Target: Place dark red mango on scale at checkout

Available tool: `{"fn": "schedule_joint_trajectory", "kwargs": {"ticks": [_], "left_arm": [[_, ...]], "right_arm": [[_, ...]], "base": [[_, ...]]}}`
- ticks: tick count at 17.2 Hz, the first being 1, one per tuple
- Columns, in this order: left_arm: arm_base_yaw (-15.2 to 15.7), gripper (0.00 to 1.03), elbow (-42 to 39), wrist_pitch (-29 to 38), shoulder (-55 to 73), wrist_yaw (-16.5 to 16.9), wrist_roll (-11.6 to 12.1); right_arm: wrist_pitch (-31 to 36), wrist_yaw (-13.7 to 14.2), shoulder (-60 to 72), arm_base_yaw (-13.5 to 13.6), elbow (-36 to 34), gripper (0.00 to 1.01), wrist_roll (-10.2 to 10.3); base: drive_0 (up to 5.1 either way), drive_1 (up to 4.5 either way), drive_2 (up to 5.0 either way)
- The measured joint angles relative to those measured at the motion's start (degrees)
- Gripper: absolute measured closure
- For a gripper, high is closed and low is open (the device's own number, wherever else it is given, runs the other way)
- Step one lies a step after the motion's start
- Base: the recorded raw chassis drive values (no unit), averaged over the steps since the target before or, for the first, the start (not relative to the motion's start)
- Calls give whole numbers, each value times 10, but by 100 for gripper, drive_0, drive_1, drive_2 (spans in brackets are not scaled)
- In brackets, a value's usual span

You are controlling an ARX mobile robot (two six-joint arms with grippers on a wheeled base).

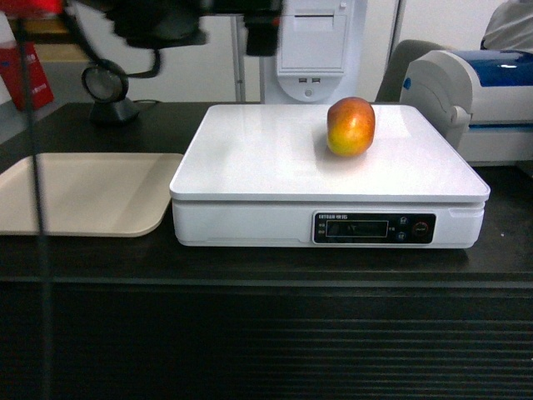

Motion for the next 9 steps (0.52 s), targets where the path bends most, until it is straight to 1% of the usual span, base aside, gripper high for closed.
{"fn": "schedule_joint_trajectory", "kwargs": {"ticks": [1,2,3,4,5,6,8,9], "left_arm": [[36,5,-52,10,-35,-5,-10],[58,5,-85,17,-61,-10,-19],[83,5,-125,30,-97,-14,-36],[103,5,-154,38,-124,-22,-51],[121,5,-183,43,-147,-30,-70],[136,5,-211,46,-169,-42,-91],[154,5,-263,50,-219,-64,-137],[154,5,-285,52,-246,-76,-149]], "right_arm": [[0,0,0,0,0,3,0],[0,0,0,0,0,3,0],[0,0,0,0,0,3,0],[0,0,0,0,0,3,0],[0,0,0,0,0,3,0],[0,0,0,0,0,3,0],[0,0,0,0,0,3,0],[0,0,0,0,0,3,0]], "base": [[0,0,0],[0,0,0],[0,0,0],[0,0,0],[0,0,0],[0,0,0],[0,0,0],[0,0,0]]}}
